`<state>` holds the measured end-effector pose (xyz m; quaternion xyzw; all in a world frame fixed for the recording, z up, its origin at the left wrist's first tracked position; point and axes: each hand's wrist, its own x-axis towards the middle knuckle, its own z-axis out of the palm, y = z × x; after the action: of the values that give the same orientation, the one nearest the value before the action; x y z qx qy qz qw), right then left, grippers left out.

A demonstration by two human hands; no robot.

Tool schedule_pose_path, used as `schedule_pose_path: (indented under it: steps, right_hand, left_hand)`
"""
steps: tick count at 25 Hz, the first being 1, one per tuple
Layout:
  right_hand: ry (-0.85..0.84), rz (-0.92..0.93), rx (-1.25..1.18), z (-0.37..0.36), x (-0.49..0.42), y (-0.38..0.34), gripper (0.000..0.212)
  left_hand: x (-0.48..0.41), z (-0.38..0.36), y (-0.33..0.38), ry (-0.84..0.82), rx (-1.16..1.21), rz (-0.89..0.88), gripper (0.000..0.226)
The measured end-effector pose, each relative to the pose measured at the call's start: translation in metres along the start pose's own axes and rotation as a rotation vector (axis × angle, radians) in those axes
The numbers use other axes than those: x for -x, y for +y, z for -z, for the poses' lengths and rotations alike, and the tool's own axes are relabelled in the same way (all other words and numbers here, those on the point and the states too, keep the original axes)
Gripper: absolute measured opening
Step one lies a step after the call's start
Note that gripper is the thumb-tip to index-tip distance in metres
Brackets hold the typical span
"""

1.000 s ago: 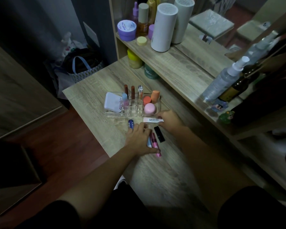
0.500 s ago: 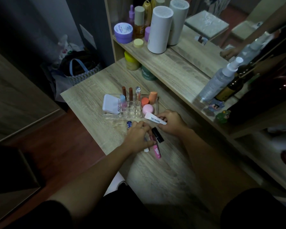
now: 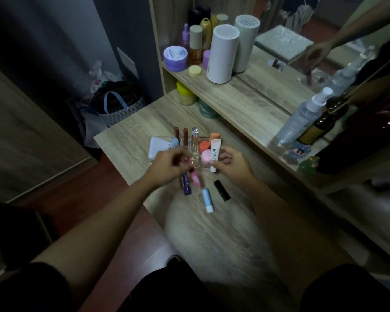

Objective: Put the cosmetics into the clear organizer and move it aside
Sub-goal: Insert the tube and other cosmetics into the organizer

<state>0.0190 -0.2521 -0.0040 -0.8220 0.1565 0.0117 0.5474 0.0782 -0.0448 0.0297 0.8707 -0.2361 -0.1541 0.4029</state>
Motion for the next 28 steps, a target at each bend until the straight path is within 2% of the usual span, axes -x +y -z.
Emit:
schedule_pose_path:
  steps: [3,10,20,28]
  right_hand:
    - [0.027,-0.001,-0.119,-0.018,-0.005,-0.008,0.022]
    - [0.187,-0.095,-0.119,-0.035,-0.017,-0.007,0.027]
    - [0.154,-0.028,0.013,-0.045,-0.032,-0.013,0.017]
    - [0.127,-0.037,0.165,-0.048,-0.032,-0.013,0.02]
  left_hand:
    - [-0.015,0.036,-0.005,0.172,-0.128,-0.092,0.02]
    - [-0.033,0.024,0.002,0.188,-0.333,-0.278,0.019]
    - [-0.046,0.009,-0.004,0.108,-0.608,-0.281,0.027]
    - [-0.055,0.009,-0.003,0.07,-0.751,-0.198,0.029]
